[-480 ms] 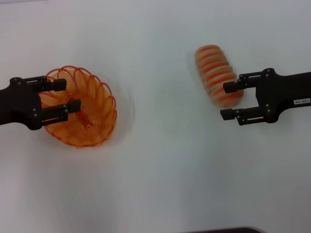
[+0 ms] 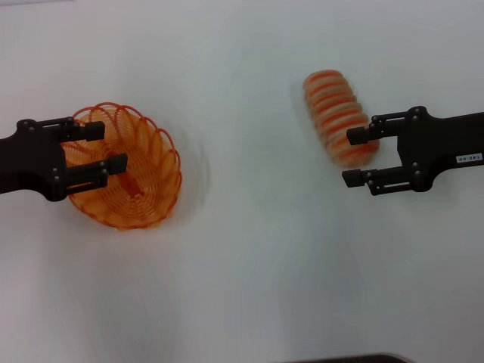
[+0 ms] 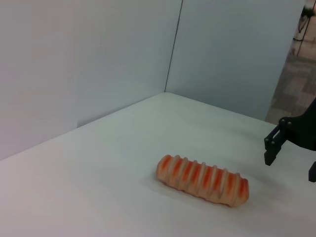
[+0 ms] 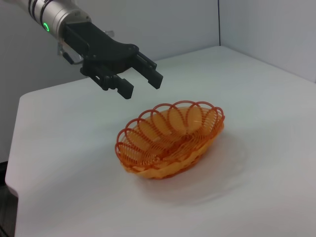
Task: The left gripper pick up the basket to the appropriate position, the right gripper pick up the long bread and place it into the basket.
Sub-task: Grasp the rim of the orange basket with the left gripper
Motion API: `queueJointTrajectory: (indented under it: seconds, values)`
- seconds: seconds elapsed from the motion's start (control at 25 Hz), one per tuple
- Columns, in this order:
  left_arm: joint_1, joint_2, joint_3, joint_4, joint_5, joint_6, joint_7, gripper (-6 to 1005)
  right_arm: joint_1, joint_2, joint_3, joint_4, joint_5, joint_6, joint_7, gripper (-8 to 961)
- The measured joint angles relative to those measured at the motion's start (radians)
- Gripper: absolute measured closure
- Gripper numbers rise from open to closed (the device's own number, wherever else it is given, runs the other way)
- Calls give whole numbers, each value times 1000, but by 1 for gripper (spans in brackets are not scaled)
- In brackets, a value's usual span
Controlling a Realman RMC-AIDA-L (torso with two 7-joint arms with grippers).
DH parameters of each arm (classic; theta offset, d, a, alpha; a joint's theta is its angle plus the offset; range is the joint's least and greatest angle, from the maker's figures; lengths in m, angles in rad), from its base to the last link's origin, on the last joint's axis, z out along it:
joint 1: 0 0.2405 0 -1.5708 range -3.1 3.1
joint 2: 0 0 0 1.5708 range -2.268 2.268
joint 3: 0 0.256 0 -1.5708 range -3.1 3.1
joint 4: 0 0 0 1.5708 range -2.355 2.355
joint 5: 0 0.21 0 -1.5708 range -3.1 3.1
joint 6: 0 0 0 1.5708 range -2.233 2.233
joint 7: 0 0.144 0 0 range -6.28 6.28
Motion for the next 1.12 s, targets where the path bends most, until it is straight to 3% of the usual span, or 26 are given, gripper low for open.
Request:
queueJointTrajectory:
  seconds: [0.48,0.76,1.12]
  values:
    - [-23,2,0,6,-3,-6,-14,358,-4,1,0,0,0,0,-1,223]
    - [-71,11,-11,37,3,-26,-106,357,-6,2,0,2,0,0,0,224]
    - [-211,70,-1,38,69,-68,-259,358,-2,10,5,2,7,0,-5,223]
